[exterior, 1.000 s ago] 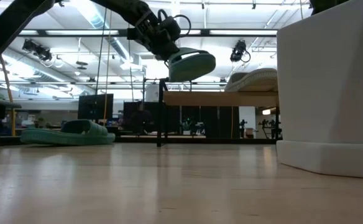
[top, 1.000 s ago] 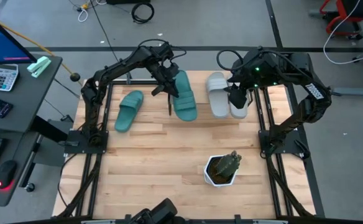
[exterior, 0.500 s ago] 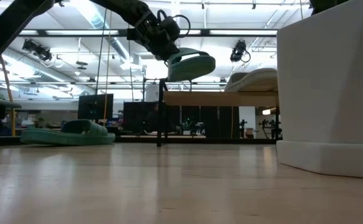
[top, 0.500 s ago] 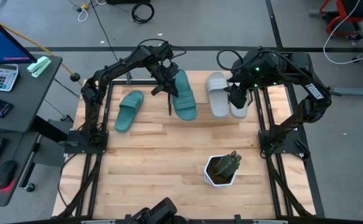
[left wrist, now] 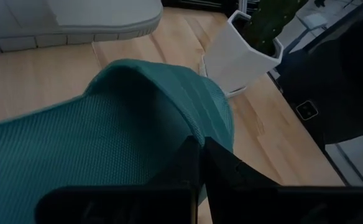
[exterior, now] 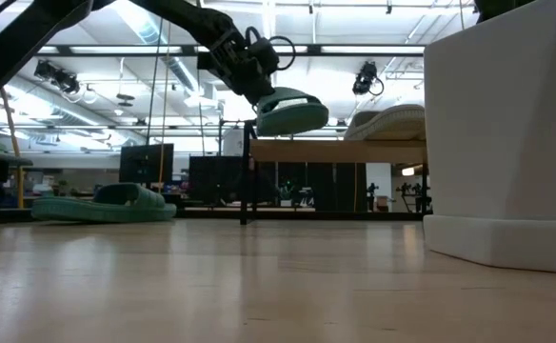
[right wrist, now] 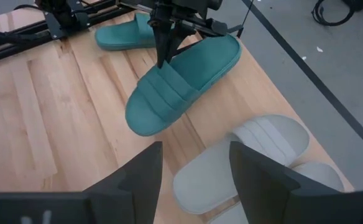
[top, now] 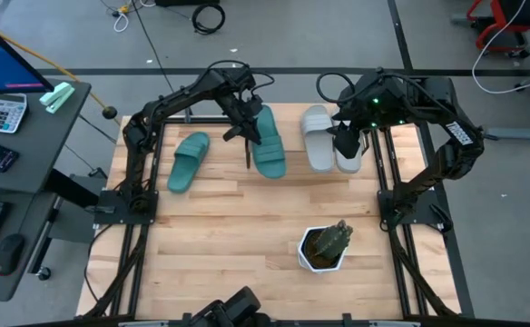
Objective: Pick and place slides into the shelf
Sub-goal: Put the right green slipper on the shelf
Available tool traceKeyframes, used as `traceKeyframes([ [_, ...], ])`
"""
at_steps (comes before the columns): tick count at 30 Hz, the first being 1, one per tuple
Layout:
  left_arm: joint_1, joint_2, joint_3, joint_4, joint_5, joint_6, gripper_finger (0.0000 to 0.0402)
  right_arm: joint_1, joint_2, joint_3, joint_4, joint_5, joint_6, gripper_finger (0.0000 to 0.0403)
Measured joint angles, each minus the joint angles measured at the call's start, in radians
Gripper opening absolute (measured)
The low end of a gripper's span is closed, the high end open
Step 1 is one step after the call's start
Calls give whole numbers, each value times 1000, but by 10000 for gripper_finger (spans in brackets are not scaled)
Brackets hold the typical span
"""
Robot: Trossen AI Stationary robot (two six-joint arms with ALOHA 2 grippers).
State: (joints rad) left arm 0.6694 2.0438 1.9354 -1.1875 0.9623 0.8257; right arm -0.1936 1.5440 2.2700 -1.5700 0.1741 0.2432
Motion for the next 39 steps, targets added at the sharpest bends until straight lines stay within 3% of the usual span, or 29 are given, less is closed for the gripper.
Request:
traceKeyframes([
  [39, 5, 31, 2, -26, -34, 24, 10, 0, 0, 0, 0, 0, 0, 193],
])
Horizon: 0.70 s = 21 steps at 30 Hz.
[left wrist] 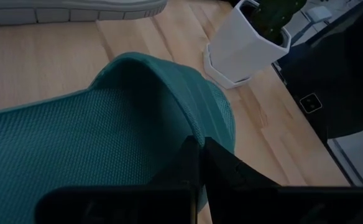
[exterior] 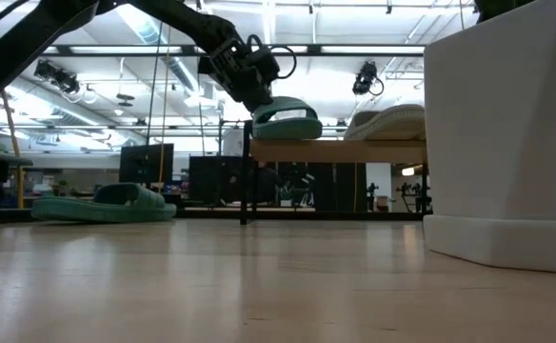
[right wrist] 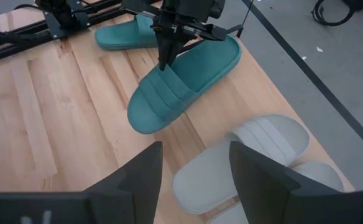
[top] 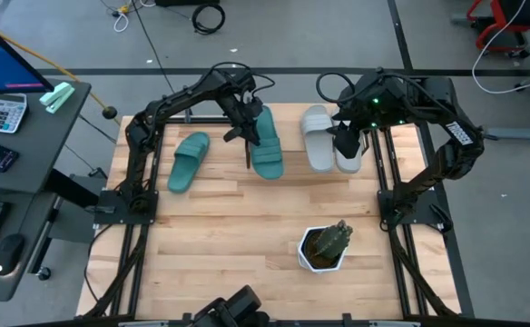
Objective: Pick and place slides into the shelf
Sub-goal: Put the right green slipper on the shelf
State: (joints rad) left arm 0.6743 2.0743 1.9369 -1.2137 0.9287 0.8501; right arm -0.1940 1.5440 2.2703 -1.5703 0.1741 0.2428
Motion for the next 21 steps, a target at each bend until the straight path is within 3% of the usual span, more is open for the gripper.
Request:
traceKeyframes([
  [21, 0, 2, 95, -29, -10, -8, 9, 0, 0, 0, 0, 0, 0, 193],
])
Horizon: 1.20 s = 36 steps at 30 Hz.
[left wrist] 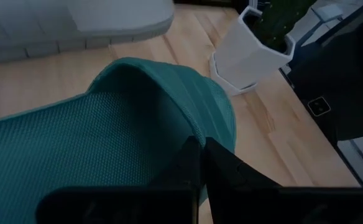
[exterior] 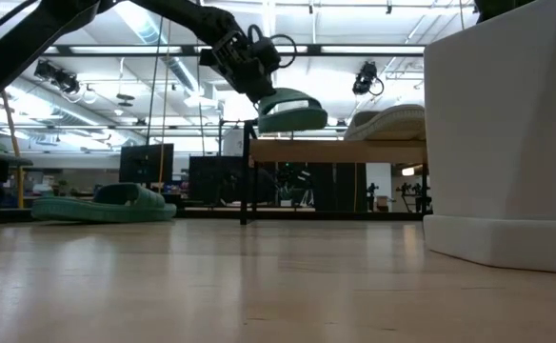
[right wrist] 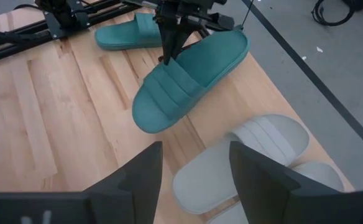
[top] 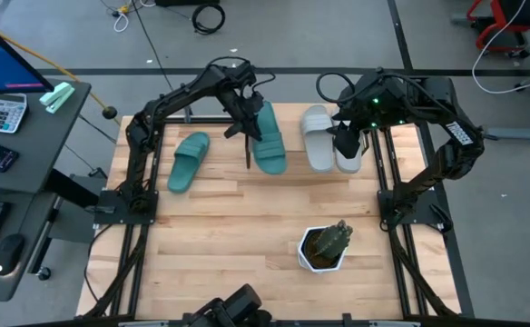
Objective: Pick and place slides into the shelf
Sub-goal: Put the right green slipper on the shelf
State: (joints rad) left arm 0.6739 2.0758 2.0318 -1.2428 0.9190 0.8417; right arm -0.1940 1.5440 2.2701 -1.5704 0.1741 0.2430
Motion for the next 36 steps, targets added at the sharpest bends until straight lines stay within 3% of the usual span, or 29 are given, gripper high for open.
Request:
traceKeyframes([
  [9, 34, 0, 89, -11, 1, 35, 9, 0, 0, 0, 0, 0, 1, 193],
  [24, 105, 2, 89, 123, 27, 44, 9, 0, 3, 0, 0, 0, 29, 193],
  [36, 115, 108, 88, 111, 38, 38, 9, 1, 16, 0, 0, -11, 68, 193],
])
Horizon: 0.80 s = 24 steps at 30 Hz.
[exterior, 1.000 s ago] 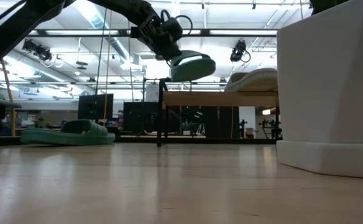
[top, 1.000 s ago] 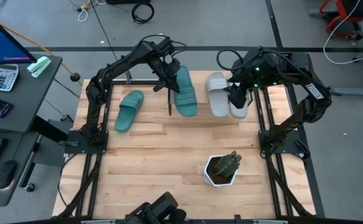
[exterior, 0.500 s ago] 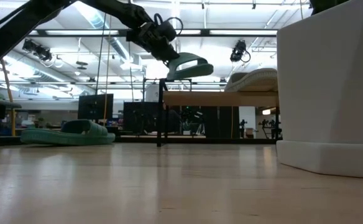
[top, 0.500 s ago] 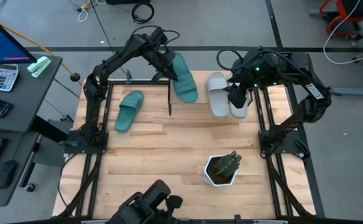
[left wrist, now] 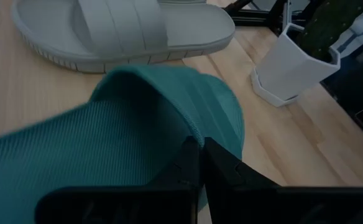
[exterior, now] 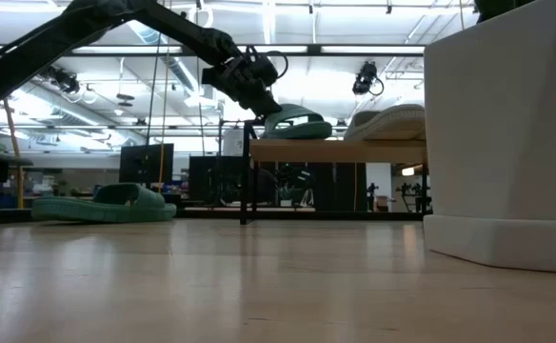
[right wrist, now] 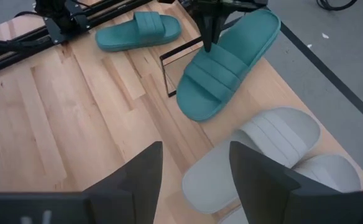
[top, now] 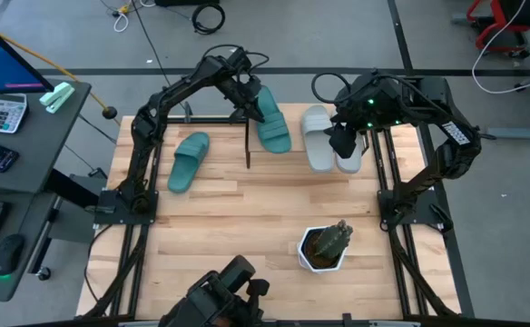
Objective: Pick and place slides into the shelf
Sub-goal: Put the right green slipper on the shelf
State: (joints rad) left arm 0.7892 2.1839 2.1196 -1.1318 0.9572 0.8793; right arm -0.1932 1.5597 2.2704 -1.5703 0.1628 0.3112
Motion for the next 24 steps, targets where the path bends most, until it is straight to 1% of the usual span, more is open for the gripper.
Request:
traceKeyframes([
  [5, 9, 6, 1, -27, 4, 6, 9, 0, 0, 0, 0, 0, 2, 193],
  [16, 67, 4, 3, -89, 12, 6, 9, 0, 0, 0, 0, 0, 1, 193],
  [24, 59, 3, 3, -78, 11, -6, 10, 0, 0, 0, 0, 0, 1, 193],
])
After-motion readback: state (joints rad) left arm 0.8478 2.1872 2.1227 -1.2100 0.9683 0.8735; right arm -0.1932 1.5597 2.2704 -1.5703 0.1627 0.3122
